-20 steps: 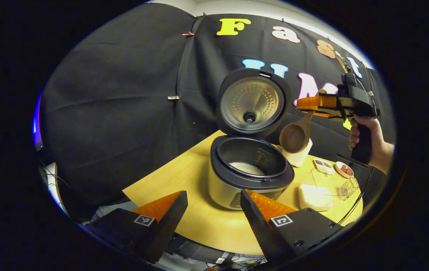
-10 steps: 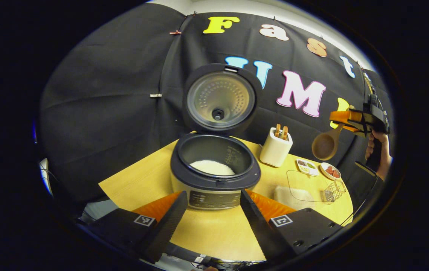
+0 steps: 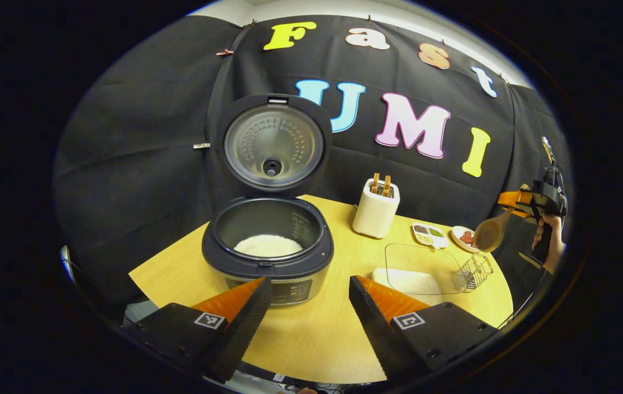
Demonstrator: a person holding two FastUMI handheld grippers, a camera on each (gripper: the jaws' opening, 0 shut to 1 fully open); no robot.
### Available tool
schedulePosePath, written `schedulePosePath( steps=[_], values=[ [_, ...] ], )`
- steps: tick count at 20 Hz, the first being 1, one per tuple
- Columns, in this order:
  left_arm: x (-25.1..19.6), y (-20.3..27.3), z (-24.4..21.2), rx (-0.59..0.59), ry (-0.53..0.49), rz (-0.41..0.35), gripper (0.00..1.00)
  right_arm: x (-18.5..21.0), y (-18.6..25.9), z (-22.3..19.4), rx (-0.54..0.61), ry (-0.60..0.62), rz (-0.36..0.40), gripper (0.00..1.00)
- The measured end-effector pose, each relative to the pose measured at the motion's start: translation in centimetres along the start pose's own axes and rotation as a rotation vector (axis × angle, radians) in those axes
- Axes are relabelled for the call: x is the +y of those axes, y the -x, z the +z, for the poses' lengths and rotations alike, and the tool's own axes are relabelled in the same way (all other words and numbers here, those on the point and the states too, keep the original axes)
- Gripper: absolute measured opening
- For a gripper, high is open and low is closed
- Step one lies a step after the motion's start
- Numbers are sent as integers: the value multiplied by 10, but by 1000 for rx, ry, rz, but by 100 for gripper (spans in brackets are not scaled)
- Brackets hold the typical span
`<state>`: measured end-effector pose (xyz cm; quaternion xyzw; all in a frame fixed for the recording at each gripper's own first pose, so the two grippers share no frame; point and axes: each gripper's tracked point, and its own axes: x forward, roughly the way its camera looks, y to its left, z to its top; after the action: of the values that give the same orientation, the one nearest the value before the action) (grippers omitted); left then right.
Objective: Close the left gripper, press the button to open the rice cooker; take a wooden spoon from the chopstick holder with the right hand, scoop a spoonful of rice and pour it into the rice cooker, then put the wooden spoon back into the chopstick holder.
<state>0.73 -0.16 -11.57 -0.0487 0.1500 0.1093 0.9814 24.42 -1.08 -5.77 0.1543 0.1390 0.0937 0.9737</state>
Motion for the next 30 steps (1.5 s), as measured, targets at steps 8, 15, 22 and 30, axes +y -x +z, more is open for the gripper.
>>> schedulePosePath(
  steps=[8, 15, 22, 30],
  values=[
    [-33, 13, 19, -36, -19, 36, 95, -89, -28, -34, 41, -132, -128, 13],
    [-49, 18, 18, -25, -3, 61, 96, -117, -42, -86, 154, -142, -169, 13],
    [-27, 31, 101, -188, 12, 116, 96, -128, -62, -115, 220, -157, -212, 14],
    [27, 21, 210, -381, 15, 191, 95, -137, -50, -115, 205, -84, -258, 28]
  ],
)
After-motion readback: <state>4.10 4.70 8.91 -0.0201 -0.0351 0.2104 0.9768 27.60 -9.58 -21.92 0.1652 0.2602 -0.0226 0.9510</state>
